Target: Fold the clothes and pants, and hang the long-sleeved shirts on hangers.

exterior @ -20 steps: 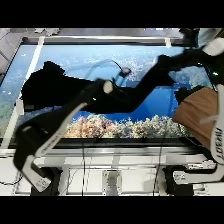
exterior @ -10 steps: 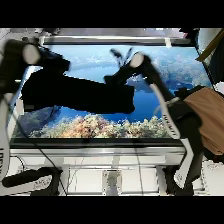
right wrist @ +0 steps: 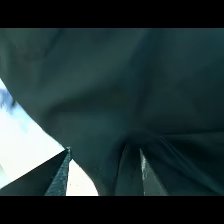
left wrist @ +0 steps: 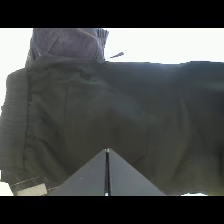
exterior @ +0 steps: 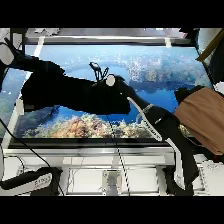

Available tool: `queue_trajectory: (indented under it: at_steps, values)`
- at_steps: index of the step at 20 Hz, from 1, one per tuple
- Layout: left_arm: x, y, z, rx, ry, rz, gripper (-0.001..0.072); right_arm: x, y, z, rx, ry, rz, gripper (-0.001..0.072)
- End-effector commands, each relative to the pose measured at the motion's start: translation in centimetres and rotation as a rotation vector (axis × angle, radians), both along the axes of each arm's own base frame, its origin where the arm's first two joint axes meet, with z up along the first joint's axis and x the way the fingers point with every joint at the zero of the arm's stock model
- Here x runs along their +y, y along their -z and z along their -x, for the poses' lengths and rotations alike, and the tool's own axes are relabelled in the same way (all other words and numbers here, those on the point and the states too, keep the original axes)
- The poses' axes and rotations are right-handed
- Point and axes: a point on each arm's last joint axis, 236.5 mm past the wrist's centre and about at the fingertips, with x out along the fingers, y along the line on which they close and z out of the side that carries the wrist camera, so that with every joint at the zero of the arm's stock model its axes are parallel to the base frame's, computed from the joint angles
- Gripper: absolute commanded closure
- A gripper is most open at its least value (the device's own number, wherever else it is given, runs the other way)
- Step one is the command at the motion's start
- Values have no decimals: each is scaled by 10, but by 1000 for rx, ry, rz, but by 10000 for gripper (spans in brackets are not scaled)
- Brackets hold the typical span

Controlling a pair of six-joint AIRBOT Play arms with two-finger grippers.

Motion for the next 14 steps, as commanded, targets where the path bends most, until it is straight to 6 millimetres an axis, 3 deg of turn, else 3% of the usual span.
queue_trajectory:
  at_steps: [1,3,6,8,10,12,14]
  values:
    - [3,5,1,14,-6,-2,692,-45,-15,-19,8,27,40,237]
    - [3,5,1,14,-7,-2,692,-111,-17,-19,82,20,157,241]
    - [3,7,3,22,-8,-2,692,-235,-19,-28,169,127,358,245]
    - [3,6,2,21,-7,-2,692,-291,-11,-17,264,180,408,244]
    - [3,6,3,22,-8,-2,692,-320,12,1,380,203,417,244]
    - [-1,7,3,23,-2,15,690,-309,35,7,436,227,336,244]
    - [-8,10,2,28,9,46,683,-287,49,-2,429,277,231,244]
